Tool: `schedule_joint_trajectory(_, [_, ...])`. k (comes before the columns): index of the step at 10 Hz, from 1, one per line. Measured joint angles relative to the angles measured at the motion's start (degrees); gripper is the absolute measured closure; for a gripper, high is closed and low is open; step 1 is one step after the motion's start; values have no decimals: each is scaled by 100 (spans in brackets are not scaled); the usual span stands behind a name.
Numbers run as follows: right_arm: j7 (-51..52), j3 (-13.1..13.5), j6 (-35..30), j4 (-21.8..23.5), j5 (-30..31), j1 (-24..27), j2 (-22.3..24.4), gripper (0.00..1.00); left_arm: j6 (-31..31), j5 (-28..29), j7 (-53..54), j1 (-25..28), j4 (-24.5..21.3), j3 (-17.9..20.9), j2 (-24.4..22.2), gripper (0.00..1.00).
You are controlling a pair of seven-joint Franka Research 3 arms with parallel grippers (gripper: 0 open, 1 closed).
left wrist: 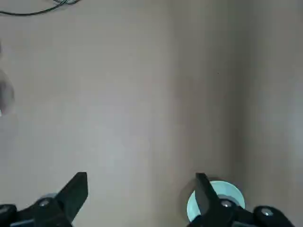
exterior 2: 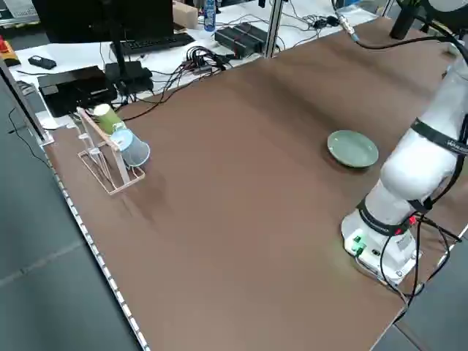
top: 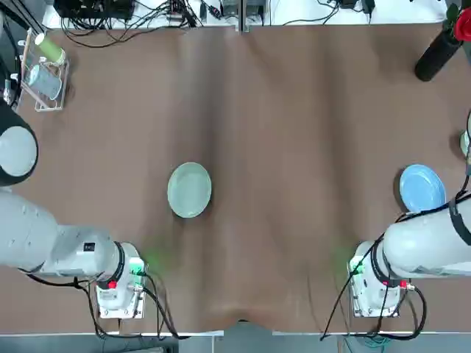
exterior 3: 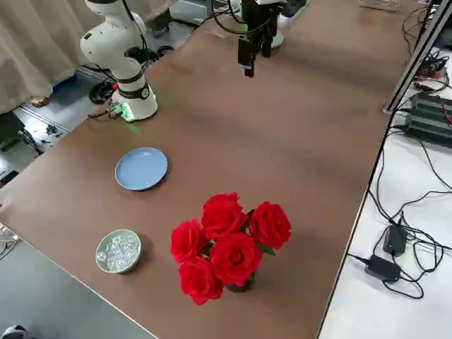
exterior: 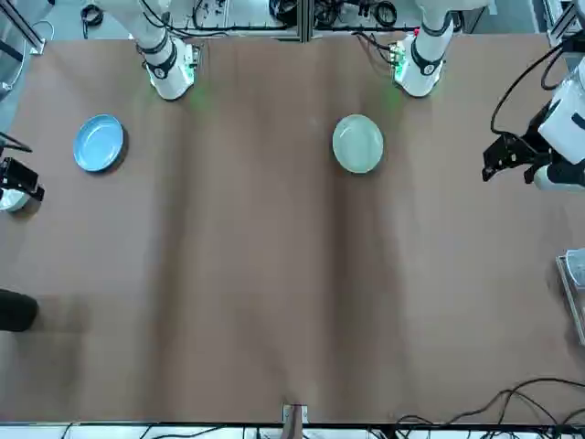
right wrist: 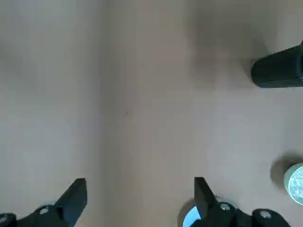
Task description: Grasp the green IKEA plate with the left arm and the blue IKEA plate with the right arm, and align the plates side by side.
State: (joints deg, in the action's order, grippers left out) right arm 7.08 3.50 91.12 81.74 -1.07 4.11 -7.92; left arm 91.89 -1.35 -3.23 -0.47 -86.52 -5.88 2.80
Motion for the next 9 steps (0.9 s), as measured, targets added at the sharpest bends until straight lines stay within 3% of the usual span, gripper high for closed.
schedule_joint_trajectory(6, [237, 12, 48, 194, -94, 234, -24, 0, 0, 0, -1, -20, 1, -7, 0, 0])
schedule_joint_trajectory(9, [833, 43, 374, 978, -752, 957, -16, 0, 0, 0, -12, 10, 1, 4, 2, 0])
